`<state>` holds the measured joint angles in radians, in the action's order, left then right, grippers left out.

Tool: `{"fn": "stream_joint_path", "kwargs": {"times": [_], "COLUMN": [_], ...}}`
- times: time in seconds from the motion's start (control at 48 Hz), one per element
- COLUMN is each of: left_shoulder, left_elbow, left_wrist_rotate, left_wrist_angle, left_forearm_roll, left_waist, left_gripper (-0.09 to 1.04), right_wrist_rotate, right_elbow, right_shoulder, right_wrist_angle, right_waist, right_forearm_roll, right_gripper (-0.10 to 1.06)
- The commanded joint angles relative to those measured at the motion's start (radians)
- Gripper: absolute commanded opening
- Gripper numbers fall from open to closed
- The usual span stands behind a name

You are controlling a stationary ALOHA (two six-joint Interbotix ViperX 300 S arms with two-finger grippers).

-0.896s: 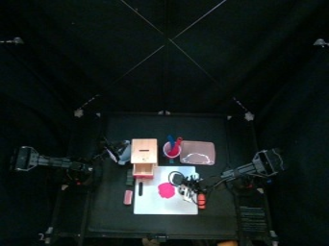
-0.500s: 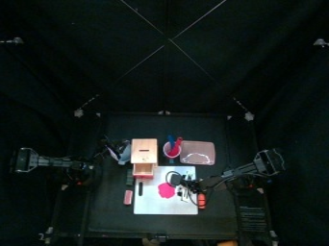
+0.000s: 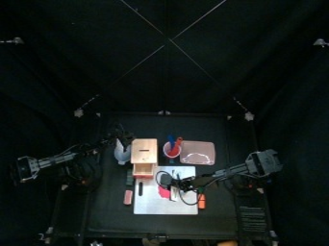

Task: Get the cutter from the drawer then cut the dough then place the extra dough in the bowl
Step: Shut the drawer

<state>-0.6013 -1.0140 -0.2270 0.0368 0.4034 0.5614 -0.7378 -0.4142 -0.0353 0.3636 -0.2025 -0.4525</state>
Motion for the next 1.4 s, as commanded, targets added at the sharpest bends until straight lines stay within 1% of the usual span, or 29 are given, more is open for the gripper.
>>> {"fn": "stream_joint_path", "kwargs": {"times": [0.021,0.146,0.25,0.333,0.417,0.562,0.729,0.792,0.854,0.917,0.979,1.146,1.25,1.396], "left_shoulder": [0.003,0.015,0.037,0.071,0.123,0.227,0.36,0.403,0.443,0.48,0.514,0.563,0.581,0.601], "left_elbow": [0.069,0.126,0.184,0.23,0.276,0.351,0.437,0.466,0.497,0.523,0.549,0.592,0.609,0.617], "left_wrist_rotate": [-0.002,-0.003,-0.003,-0.005,-0.006,-0.041,-0.14,-0.175,-0.212,-0.244,-0.275,-0.327,-0.344,-0.347], "left_wrist_angle": [-0.103,-0.213,-0.308,-0.367,-0.433,-0.534,-0.624,-0.641,-0.657,-0.669,-0.675,-0.689,-0.692,-0.706], "left_forearm_roll": [-0.087,-0.163,-0.206,-0.239,-0.278,-0.319,-0.304,-0.29,-0.276,-0.259,-0.233,-0.199,-0.189,-0.19], "left_waist": [0.058,0.089,0.092,0.092,0.094,0.092,0.089,0.089,0.091,0.094,0.095,0.095,0.097,0.095], "left_gripper": [0.74,0.71,0.63,0.55,0.5,0.49,0.49,0.49,0.49,0.49,0.49,0.49,0.49,0.49], "right_wrist_rotate": [0.0,-0.002,0.0,-0.002,-0.002,-0.002,-0.005,-0.017,-0.041,-0.078,-0.101,-0.176,-0.184,-0.184], "right_elbow": [0.069,0.121,0.183,0.23,0.285,0.373,0.443,0.468,0.489,0.509,0.522,0.545,0.552,0.565], "right_shoulder": [-0.026,-0.084,-0.147,-0.186,-0.227,-0.302,-0.357,-0.374,-0.394,-0.413,-0.422,-0.44,-0.453,-0.476], "right_wrist_angle": [-0.04,-0.04,-0.028,0.017,0.074,0.144,0.167,0.179,0.196,0.218,0.241,0.284,0.287,0.29], "right_waist": [0.005,0.006,0.005,0.003,0.003,0.0,-0.002,0.0,0.005,0.006,0.006,0.006,0.008,0.012], "right_forearm_roll": [0.005,0.006,0.006,0.003,-0.008,-0.026,-0.029,-0.032,-0.048,-0.092,-0.135,-0.206,-0.216,-0.216], "right_gripper": [0.33,0.34,0.34,0.34,0.34,0.34,0.34,0.34,0.34,0.34,0.34,0.34,0.34,0.34]}}
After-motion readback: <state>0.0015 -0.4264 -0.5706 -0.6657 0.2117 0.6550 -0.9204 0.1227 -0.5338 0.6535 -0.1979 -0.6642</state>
